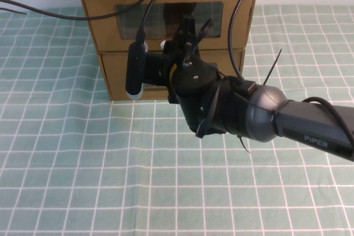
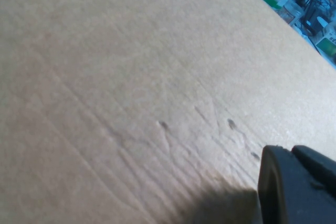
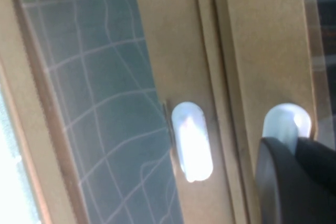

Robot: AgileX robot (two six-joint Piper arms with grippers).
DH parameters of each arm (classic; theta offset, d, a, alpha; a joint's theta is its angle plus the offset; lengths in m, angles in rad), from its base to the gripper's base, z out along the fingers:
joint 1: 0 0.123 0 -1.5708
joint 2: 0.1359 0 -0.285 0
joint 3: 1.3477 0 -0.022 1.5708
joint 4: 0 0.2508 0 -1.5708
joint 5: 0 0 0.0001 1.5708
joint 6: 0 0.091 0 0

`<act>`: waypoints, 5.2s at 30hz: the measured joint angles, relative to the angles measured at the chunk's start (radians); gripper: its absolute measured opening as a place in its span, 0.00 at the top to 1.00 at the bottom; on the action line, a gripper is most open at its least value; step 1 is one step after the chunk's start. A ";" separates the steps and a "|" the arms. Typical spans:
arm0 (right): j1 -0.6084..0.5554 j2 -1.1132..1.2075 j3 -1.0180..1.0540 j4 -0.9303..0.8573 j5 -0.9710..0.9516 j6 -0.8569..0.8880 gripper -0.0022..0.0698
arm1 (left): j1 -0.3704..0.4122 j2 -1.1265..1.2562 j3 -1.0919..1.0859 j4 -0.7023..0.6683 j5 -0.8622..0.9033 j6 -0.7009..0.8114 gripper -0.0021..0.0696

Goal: Open the shoe box
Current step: 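Pull the top drawer of the cardboard box fully open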

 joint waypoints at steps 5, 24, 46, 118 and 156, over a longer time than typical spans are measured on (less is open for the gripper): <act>0.002 -0.015 0.000 0.078 -0.008 -0.079 0.96 | 0.000 0.000 0.000 0.004 0.000 -0.002 0.98; 0.129 -0.203 0.247 0.190 -0.002 -0.202 0.96 | 0.000 0.000 0.000 0.025 -0.007 -0.025 0.98; 0.256 -0.263 0.388 0.186 0.078 -0.091 0.96 | 0.000 0.000 0.000 0.030 -0.008 -0.025 0.98; 0.288 -1.619 0.958 0.792 0.179 0.152 0.98 | 0.016 -1.887 1.416 0.489 -0.241 -0.252 0.98; 0.288 -1.619 1.143 0.637 0.028 0.325 0.99 | 0.016 -2.133 1.894 0.609 -0.726 -0.276 0.98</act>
